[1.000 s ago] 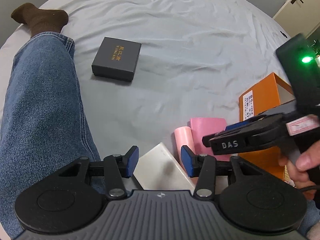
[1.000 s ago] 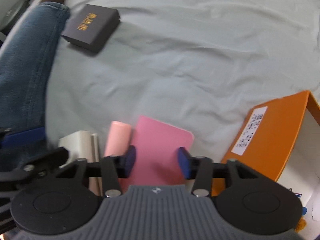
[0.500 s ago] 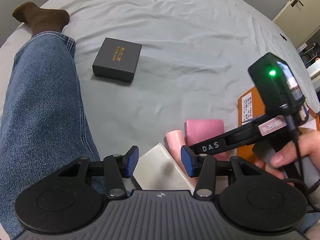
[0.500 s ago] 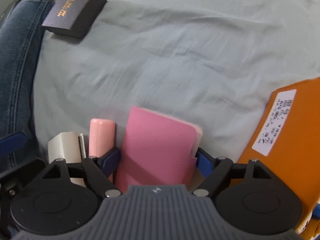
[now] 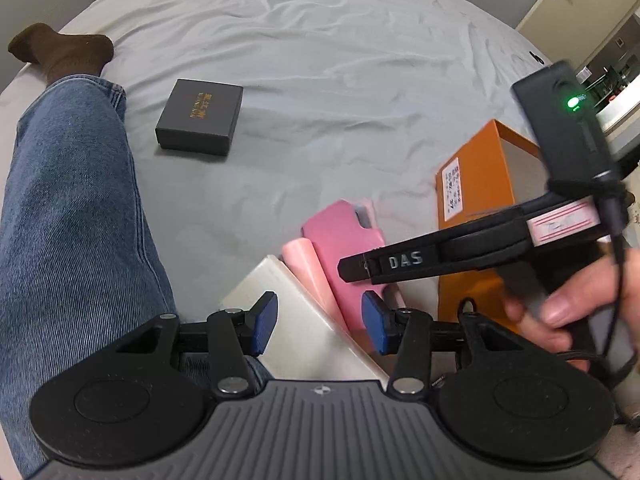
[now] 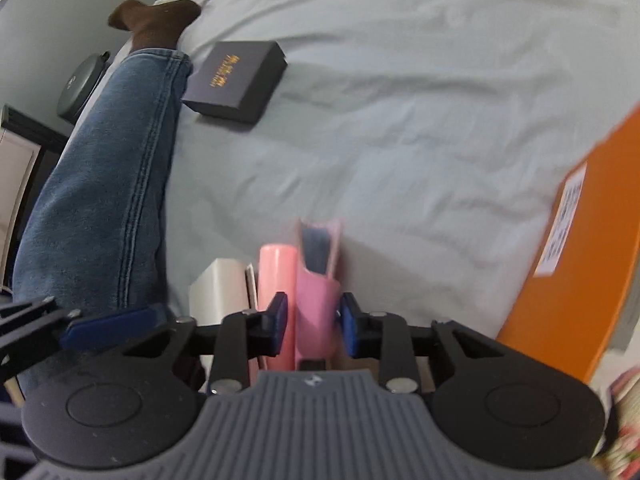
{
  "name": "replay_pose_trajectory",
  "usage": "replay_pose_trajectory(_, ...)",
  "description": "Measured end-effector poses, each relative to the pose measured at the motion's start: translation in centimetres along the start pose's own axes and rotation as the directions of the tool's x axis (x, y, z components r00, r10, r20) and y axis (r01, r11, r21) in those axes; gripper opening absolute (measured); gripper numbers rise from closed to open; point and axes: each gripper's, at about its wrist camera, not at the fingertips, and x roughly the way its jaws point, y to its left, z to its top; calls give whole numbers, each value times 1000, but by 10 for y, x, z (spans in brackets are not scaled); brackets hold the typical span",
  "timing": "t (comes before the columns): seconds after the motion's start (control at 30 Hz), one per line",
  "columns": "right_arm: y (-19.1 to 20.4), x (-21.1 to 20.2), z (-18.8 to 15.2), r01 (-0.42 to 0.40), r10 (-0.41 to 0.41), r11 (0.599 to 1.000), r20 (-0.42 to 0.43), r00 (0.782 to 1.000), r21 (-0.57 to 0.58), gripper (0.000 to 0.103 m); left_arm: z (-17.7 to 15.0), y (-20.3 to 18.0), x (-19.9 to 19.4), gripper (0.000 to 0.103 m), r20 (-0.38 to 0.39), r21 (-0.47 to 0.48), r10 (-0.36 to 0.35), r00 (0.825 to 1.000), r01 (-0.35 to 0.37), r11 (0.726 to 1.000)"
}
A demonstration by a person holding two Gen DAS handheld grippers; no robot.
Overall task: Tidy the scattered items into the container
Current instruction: 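Grasp the pink notepad with the right tool, then lift the pink notepad with the right tool while the left tool grasps the small brown cardboard box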
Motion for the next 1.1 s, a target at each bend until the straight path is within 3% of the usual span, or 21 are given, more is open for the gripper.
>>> replay_pose_trajectory(0.27, -7, -26, -33, -20, 19, 1000, 130, 991, 7, 24, -16, -21, -14, 54, -2, 78, -26, 1000, 26, 997)
replay_pose_trajectory(0.57, -16, -88, -73, -5, 20, 999, 303, 953, -51, 24, -32, -55, -20, 56, -70, 198, -104, 992, 116, 973)
replay_pose_trajectory(1.0, -63, -146, -161, -155, 135, 987, 364, 922, 28, 24, -55, -85, -1, 58, -181, 251, -111, 977, 155, 955)
replay_pose_trajectory(1.1, -66, -153, -182, -149, 134, 989, 371, 919, 12, 24, -60, -94, 3, 58, -205, 266, -89, 975, 143, 953)
